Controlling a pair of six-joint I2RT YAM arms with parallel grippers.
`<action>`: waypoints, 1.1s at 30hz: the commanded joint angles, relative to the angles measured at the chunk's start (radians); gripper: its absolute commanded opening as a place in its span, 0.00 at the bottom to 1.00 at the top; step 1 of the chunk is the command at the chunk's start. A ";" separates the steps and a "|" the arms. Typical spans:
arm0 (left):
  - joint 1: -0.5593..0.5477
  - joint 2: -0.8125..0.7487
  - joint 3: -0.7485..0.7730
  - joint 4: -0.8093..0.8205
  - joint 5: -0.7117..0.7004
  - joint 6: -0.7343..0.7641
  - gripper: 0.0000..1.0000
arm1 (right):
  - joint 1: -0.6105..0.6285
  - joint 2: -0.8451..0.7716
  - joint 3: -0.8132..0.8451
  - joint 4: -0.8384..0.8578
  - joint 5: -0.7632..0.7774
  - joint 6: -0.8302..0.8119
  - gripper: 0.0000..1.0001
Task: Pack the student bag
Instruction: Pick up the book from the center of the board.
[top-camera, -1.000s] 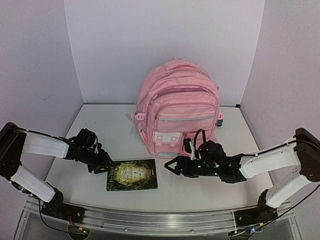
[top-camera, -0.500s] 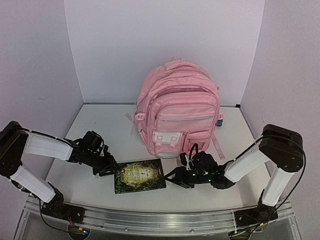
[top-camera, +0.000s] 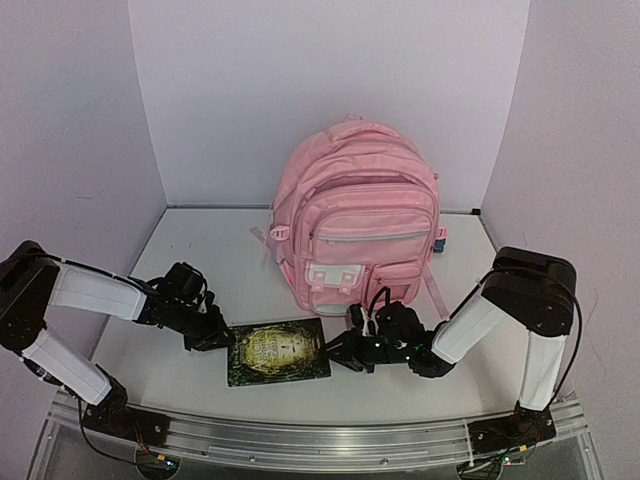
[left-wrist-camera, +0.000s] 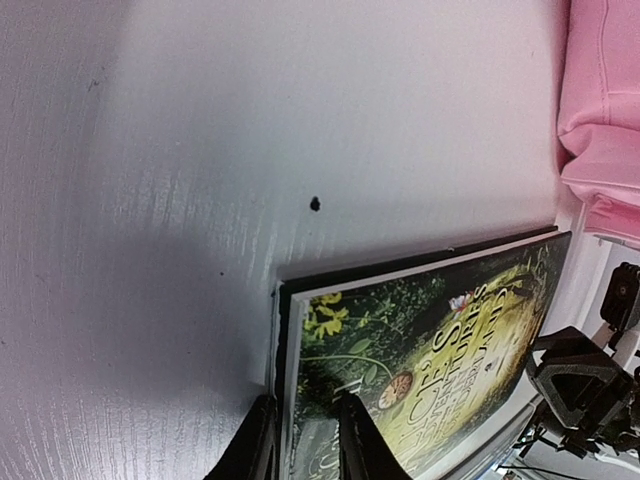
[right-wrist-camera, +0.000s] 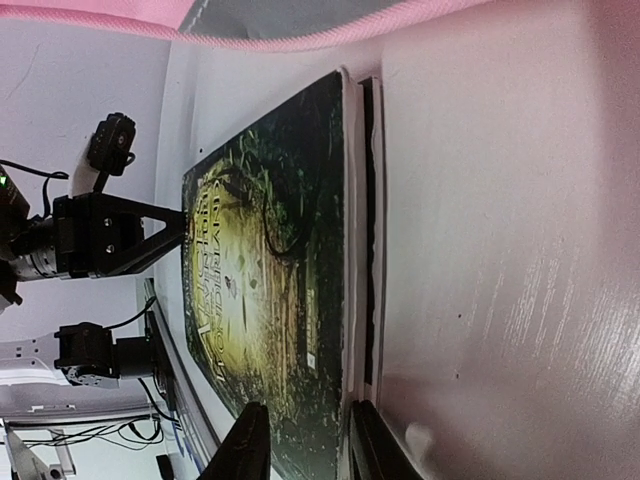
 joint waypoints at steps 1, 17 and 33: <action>-0.015 0.015 -0.025 -0.020 0.063 -0.012 0.20 | 0.022 0.009 0.026 0.245 -0.088 0.093 0.24; -0.078 0.016 0.024 -0.004 0.123 -0.009 0.19 | 0.068 -0.124 0.029 0.285 -0.053 0.140 0.10; -0.160 -0.041 0.139 -0.182 -0.040 0.126 0.58 | 0.072 -0.243 -0.012 0.143 0.077 0.140 0.00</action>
